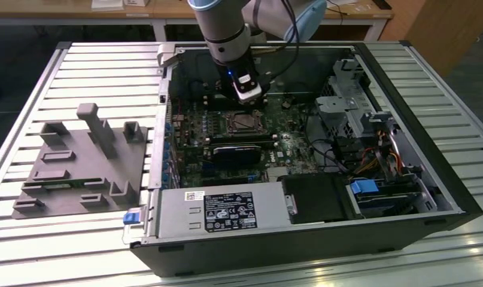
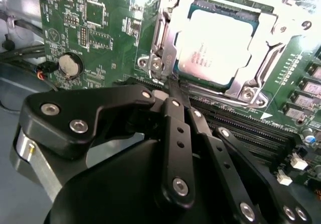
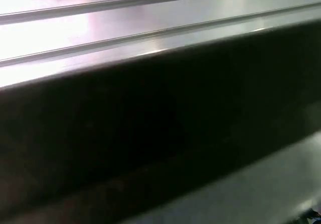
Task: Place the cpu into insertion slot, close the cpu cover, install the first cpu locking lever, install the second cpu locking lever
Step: 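Install the first cpu locking lever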
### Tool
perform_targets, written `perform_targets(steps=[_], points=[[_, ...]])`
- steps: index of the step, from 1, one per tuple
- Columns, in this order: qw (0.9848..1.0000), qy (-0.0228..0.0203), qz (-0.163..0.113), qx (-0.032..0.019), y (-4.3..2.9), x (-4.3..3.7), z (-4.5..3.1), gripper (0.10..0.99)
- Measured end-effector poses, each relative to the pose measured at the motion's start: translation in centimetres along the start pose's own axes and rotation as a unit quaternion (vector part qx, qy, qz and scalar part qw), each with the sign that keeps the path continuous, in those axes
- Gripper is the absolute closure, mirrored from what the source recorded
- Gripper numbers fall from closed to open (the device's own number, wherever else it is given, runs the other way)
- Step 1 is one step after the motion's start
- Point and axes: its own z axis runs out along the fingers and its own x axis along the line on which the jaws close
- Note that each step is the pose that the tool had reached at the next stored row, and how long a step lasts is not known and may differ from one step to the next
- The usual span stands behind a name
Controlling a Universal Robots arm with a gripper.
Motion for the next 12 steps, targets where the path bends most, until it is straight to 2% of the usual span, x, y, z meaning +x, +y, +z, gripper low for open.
perform_targets(steps=[6,12], points=[[1.0000,0.0000,0.000,0.0002,0.00,-0.06,-0.22,0.984],[1.0000,0.0000,0.000,0.0001,0.18,-0.35,-1.30,0.984]])
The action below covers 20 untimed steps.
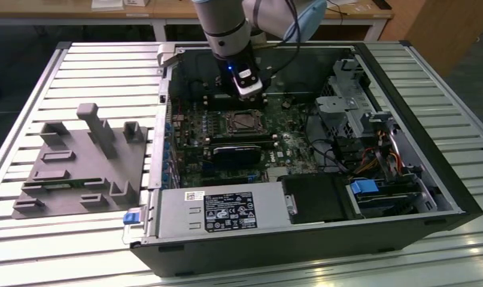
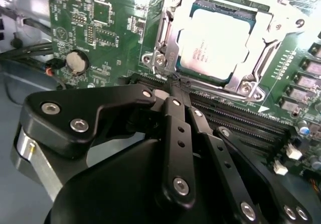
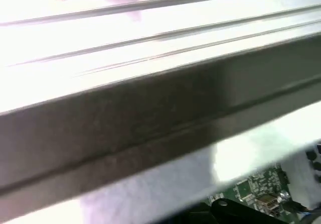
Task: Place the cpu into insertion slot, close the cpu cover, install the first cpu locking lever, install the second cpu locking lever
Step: 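Install the first cpu locking lever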
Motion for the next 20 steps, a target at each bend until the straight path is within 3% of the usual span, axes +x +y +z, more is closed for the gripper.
perform_targets(steps=[3,9,10,15,16,20], points=[[1.0000,0.0000,0.000,-0.0001,0.10,-0.16,-0.60,0.984],[1.0000,0.0015,0.000,0.0000,0.11,-0.18,-0.65,0.984],[1.0000,0.0075,0.001,0.0021,0.11,-0.20,-0.64,0.984],[0.9987,0.0482,0.003,0.0177,0.17,-0.38,-0.50,0.984],[0.9985,0.0513,0.003,0.0191,0.17,-0.40,-0.49,0.984],[0.9985,0.0510,0.003,0.0208,0.08,-0.43,-0.50,0.984]])
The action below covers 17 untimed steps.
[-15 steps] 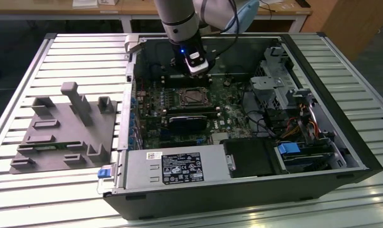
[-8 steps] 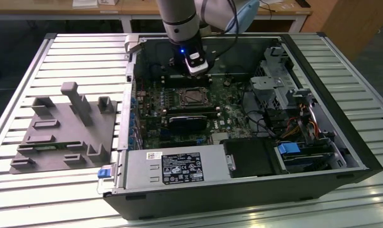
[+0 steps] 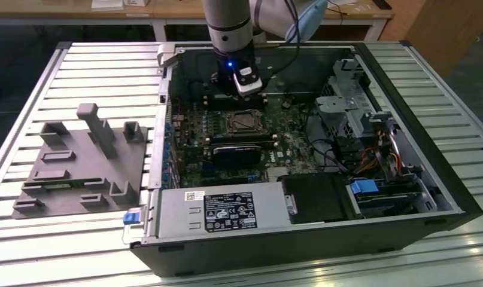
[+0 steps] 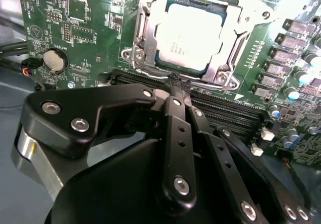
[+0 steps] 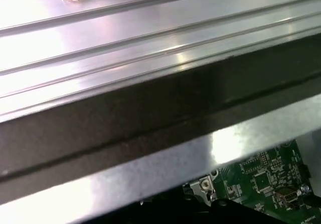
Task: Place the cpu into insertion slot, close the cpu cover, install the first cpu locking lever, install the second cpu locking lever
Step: 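Install the first cpu locking lever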
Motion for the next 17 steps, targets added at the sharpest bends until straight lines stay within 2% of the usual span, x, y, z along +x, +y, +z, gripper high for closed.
perform_targets(steps=[3,4,6,10,12,14,17], points=[[1.0000,-0.0001,0.000,0.0003,-0.29,-0.10,-0.02,0.984],[1.0000,-0.0009,0.000,0.0021,-0.32,-0.11,-0.01,0.984],[0.9999,-0.0037,-0.002,0.0111,-0.41,-0.14,-0.02,0.984],[0.9993,-0.0116,-0.007,0.0349,-0.67,-0.23,-0.04,0.984],[0.9989,-0.0143,-0.009,0.0435,-0.96,-0.32,-0.08,0.984],[0.9987,-0.0157,-0.009,0.0473,-1.37,-0.47,-0.09,0.984],[0.9986,-0.0164,-0.010,0.0492,-1.88,-0.64,-0.11,0.984]])
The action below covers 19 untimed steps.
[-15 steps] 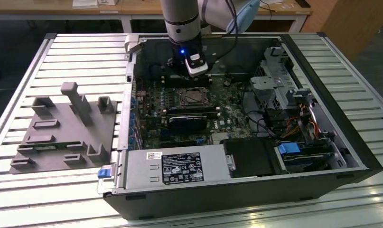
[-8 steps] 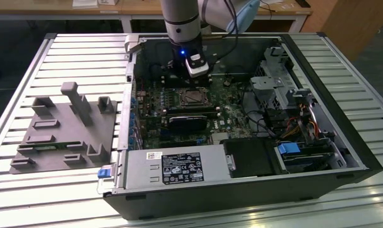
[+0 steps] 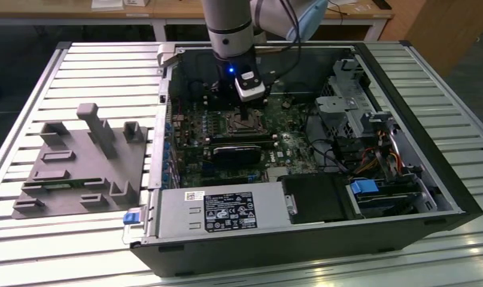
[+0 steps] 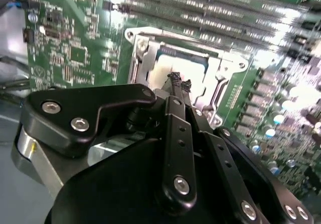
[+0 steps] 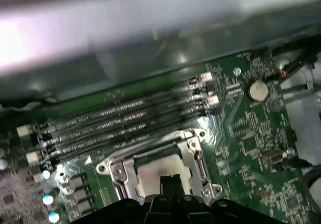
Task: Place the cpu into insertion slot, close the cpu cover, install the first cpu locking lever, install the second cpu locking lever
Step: 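Install the first cpu locking lever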
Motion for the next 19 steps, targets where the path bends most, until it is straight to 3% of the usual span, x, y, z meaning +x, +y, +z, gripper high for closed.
perform_targets(steps=[7,9,13,14,18,19], points=[[1.0000,0.0002,0.000,0.0003,-0.21,-0.08,0.03,0.984],[1.0000,0.0081,0.000,0.0028,-0.18,-0.17,0.05,0.984],[0.9993,0.0360,-0.002,0.0118,-0.11,-0.48,0.15,0.984],[0.9992,0.0389,-0.002,0.0129,-0.12,-0.55,0.15,0.984],[0.9992,0.0390,-0.002,0.0128,-0.10,-0.63,0.17,0.984],[0.9992,0.0389,-0.001,0.0129,0.27,-1.96,-0.56,0.984]])
